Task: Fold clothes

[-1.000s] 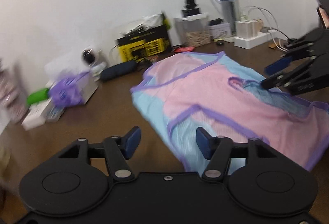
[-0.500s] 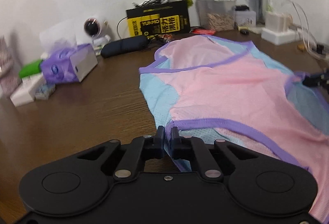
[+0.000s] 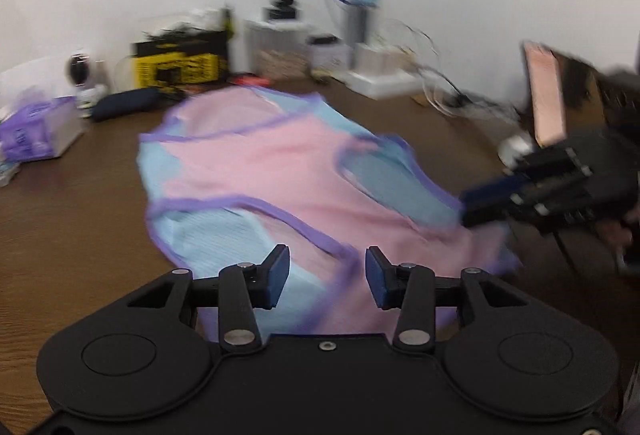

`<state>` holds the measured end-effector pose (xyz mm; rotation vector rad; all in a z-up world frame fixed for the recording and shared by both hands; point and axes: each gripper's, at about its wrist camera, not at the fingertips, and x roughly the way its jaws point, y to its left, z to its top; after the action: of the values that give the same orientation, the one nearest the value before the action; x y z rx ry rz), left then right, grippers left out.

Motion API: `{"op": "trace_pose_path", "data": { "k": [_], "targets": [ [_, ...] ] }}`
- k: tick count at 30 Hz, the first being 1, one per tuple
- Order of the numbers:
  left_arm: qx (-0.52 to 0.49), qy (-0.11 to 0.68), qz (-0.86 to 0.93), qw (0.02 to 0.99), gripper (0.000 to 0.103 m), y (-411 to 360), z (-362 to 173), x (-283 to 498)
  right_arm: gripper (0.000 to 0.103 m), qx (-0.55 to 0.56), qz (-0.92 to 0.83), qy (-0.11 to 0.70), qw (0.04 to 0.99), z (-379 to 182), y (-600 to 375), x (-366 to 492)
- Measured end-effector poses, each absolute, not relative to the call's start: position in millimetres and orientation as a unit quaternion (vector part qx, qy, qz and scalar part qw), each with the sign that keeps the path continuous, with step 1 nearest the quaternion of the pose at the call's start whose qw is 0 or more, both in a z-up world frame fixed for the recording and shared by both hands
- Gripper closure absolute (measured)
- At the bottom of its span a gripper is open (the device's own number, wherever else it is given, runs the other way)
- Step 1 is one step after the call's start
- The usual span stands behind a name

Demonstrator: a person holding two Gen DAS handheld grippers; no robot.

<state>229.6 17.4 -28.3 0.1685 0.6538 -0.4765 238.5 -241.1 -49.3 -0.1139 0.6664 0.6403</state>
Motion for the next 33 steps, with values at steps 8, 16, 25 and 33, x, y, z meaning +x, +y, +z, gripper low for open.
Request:
{"op": "trace_pose_path", "data": {
  "k": [8,16,25,33],
  "targets": [
    [0.032,0.312,-0.142,0.939,0.097,35,-37,214,0.092,-0.091,0.330,0.311,0.887,-52,-234,206],
    [0.029,0.290,-0.181,0.939,0.082,28,-14,215,0.075,-0.076,0.317,0.279,0.903,-27,-230,228],
    [0.052,0.316,-0.183,0.930,0.091,7,-38,236,0.096,-0.119,0.304,0.328,0.887,-49,-176,292],
    [0.039,0.315,-0.178,0.931,0.095,17,-43,229,0.088,-0.144,0.313,0.285,0.895,-48,-190,275]
  ]
}}
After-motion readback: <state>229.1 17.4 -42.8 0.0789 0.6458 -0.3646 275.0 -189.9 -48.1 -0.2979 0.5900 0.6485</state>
